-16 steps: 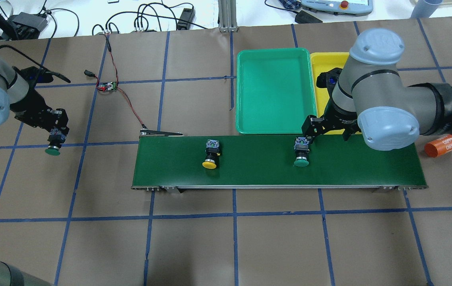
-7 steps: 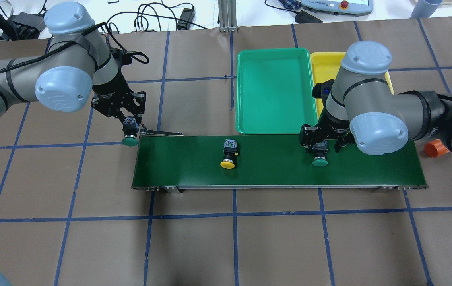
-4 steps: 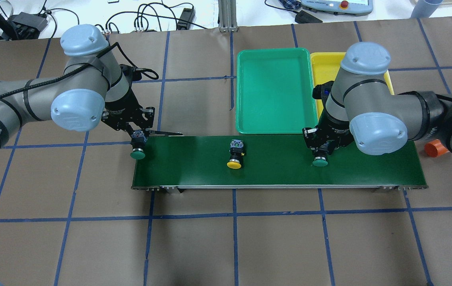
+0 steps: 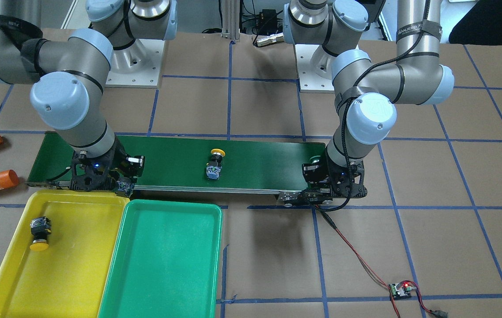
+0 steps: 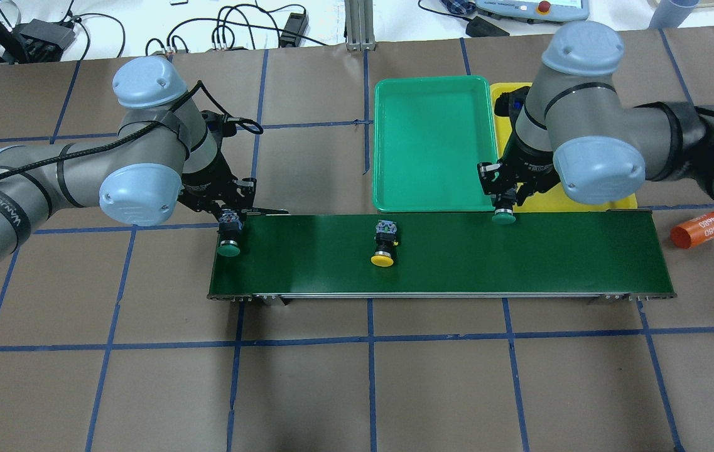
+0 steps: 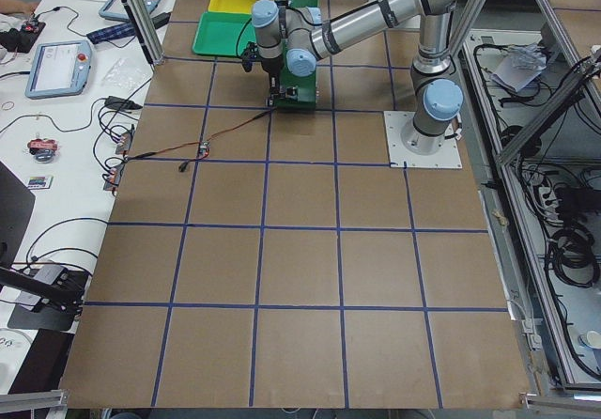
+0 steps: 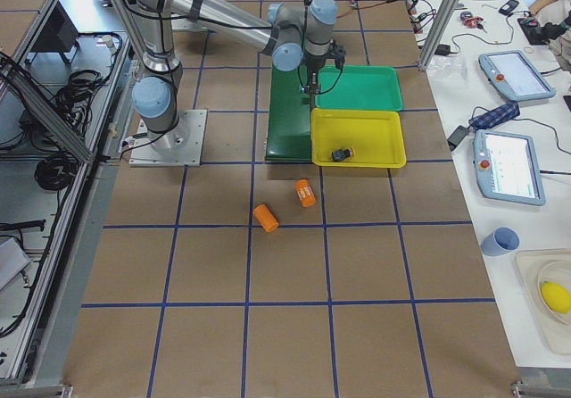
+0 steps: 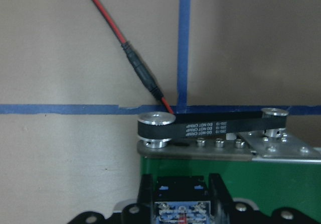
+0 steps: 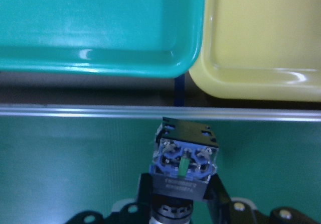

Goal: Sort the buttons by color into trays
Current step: 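Carry green button into green tray with right gripper while left gripper places one, then release the button in the green tray and move the right gripper over the yellow-capped button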

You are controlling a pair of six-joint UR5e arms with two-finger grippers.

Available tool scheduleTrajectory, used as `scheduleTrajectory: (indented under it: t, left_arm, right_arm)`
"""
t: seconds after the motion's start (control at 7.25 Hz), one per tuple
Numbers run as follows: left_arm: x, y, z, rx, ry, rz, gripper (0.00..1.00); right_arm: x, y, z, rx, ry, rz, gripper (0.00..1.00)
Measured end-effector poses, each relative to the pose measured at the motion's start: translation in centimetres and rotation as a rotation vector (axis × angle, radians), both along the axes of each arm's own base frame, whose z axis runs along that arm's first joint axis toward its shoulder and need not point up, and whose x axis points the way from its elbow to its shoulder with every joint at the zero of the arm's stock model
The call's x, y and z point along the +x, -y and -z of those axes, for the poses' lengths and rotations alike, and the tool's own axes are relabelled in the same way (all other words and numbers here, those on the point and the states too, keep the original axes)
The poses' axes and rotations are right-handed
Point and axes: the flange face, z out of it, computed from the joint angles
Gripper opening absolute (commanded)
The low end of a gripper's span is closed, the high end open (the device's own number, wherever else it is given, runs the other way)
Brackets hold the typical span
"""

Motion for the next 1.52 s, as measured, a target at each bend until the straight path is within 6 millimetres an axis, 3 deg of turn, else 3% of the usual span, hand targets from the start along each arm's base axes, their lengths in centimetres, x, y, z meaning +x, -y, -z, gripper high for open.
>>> scheduleTrajectory:
  t: [0.41, 0.55, 0.69, 0.83, 1.1, 1.38, 1.52]
  left_arm:
    - [-0.5, -1.8, 0.2, 0.018, 0.006, 0.011, 1.0]
    - [-0.5, -2.2, -0.6, 0.015, 0.007, 0.008, 1.0]
    - [-0.4, -1.9, -2.6, 0.001, 0.007, 0.003, 1.0]
    - [-0.3, -1.0, -6.0, -0.015, 0.008, -0.002, 1.0]
    - [-0.1, -0.6, -14.0, -0.009, 0.011, -0.005, 1.0]
    - [0.1, -2.5, -20.3, 0.005, 0.014, -0.007, 1.0]
    - [0.2, -3.9, -22.4, -0.001, 0.017, -0.01, 1.0]
  right_arm:
    - [1.7, 7.2, 0.6, -0.041, 0.002, -0.029, 0.24]
    - [2.2, 8.5, 1.5, -0.039, 0.001, -0.038, 0.51]
    - [2.5, 9.1, 2.3, -0.034, 0.001, -0.042, 0.69]
    - [2.6, 9.2, 2.8, -0.028, 0.001, -0.043, 0.73]
    - [2.6, 9.2, 3.1, -0.022, 0.001, -0.043, 0.77]
    - [2.2, 8.7, 2.1, -0.022, -0.003, -0.043, 0.77]
    - [2.0, 7.8, 1.2, -0.021, -0.003, -0.053, 0.78]
